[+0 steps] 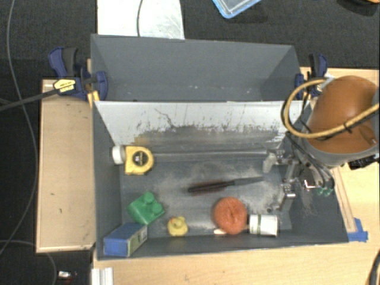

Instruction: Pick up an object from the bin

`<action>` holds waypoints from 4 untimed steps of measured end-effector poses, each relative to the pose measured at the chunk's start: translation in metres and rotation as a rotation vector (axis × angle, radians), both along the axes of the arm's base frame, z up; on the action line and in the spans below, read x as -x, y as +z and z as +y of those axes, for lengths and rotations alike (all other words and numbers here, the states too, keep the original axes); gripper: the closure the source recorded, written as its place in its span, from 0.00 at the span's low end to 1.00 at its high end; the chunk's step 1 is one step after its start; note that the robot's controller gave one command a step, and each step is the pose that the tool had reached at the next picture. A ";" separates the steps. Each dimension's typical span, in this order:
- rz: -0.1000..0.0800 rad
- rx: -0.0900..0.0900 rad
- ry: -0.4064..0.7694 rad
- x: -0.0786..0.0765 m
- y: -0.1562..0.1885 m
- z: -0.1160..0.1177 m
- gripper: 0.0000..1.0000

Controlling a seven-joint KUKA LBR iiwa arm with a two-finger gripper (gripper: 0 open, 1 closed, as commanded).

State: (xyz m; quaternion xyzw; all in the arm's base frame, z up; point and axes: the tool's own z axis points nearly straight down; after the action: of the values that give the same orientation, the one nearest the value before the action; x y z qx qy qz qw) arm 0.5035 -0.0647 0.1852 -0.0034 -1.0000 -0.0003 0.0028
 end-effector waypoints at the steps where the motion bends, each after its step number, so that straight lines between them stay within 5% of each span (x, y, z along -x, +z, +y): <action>1: -0.008 0.001 0.004 -0.002 0.004 0.000 0.00; 2: -0.010 0.000 0.520 -0.007 -0.089 0.058 0.00; 3: -0.016 0.002 0.438 -0.053 -0.078 0.081 0.00; 4: -0.012 0.001 0.620 -0.022 -0.082 0.100 0.00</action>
Offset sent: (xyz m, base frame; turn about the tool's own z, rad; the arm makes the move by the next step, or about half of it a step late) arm 0.0036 0.0724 -0.1152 -0.6377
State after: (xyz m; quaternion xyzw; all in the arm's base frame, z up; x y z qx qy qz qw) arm 0.5251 0.0353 0.1036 0.3017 -0.9534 0.0011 -0.0031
